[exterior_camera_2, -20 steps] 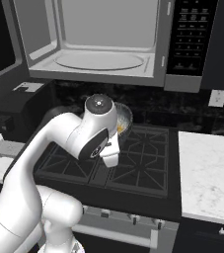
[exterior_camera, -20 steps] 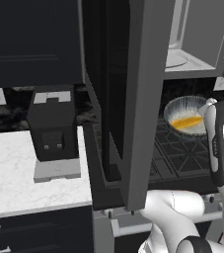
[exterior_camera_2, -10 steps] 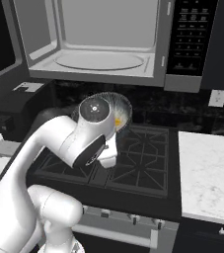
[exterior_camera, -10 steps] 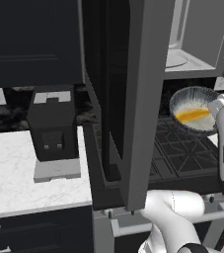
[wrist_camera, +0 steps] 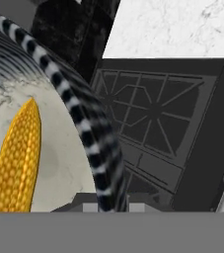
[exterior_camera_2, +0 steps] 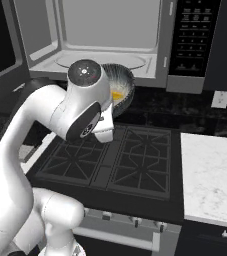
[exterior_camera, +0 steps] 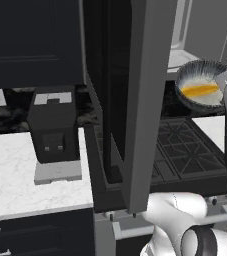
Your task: Pick the corn from the sink and place it in the bowl. Then pick the bowl and place it in the microwave. Then close the microwave door and press the start button.
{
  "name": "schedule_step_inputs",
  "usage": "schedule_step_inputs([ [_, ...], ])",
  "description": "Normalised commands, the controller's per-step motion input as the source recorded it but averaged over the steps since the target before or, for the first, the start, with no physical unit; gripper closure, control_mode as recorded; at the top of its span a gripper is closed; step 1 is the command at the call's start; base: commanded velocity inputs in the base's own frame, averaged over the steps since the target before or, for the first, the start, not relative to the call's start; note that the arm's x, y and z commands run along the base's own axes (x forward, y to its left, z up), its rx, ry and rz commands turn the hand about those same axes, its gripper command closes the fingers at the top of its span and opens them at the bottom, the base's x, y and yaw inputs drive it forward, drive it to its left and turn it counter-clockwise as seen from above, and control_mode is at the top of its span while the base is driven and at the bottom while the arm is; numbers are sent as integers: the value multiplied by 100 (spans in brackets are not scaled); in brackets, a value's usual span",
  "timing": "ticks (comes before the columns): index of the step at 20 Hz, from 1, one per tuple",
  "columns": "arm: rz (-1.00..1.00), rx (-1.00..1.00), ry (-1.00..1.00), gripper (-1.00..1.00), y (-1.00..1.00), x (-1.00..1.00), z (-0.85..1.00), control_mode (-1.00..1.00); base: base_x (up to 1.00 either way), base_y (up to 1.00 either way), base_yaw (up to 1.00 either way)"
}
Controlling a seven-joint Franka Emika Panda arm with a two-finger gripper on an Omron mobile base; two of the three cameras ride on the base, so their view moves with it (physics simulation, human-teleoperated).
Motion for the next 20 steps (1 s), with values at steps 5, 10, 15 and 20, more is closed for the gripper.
schedule_step_inputs([
  [5, 0, 1, 0, 100, 17, 63, 51, -100, 0, 0, 0],
  [10, 0, 0, 0, 100, 21, 95, 31, -100, 0, 0, 0],
  [15, 0, 1, 0, 100, 3, 79, 39, -100, 0, 0, 0],
  [20, 0, 1, 0, 100, 9, 72, 25, -100, 0, 0, 0],
])
